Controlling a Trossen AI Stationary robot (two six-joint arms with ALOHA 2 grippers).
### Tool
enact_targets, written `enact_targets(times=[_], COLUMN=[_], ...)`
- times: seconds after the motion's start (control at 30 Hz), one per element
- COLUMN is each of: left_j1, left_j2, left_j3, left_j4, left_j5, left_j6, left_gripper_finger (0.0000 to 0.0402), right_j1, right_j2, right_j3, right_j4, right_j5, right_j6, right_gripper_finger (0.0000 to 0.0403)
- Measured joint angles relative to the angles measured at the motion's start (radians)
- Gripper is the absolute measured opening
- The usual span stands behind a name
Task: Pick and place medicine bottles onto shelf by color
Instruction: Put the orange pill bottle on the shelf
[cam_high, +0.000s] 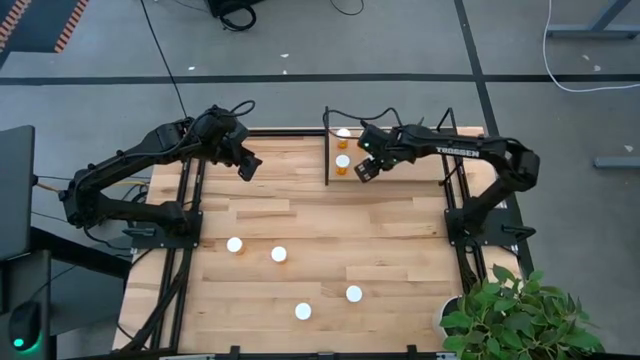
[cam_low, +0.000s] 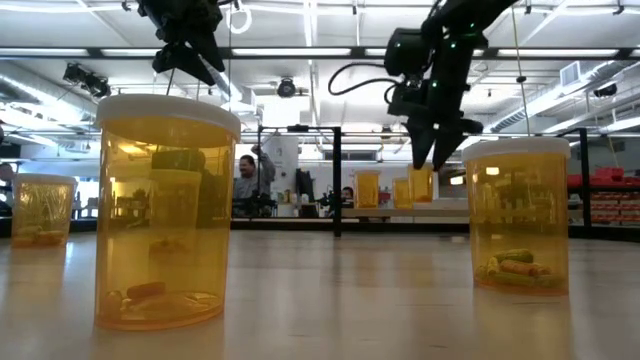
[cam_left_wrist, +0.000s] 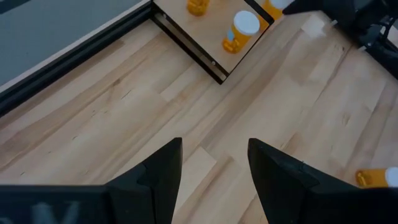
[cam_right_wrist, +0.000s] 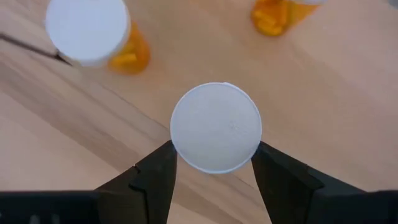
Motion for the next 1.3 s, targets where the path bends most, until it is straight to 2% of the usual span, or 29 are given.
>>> enact_targets(times=[0.33, 0.83, 1.3], left_j1=[0.000, 0.000, 0.000], left_j2=[0.000, 0.000, 0.000], left_j3=[0.000, 0.000, 0.000], left_j4=[-0.001, 0.000, 0.000], left_j5=[0.000, 0.000, 0.000], left_j6=[-0.012, -0.020, -0.026], left_gripper_finger=[0.0190, 0.0190, 0.0190], right_j1=[0.008, -0.002, -0.002], right_j2=[0.031, 0.038, 0.038], right_j3=[0.002, -0.001, -0.001], right_j4=[0.029, 0.059, 0.057], right_j5=[0.055, 0.059, 0.067], right_j6=[-0.023, -0.008, 0.024], right_gripper_finger=[0.0209, 0.0210, 0.0256])
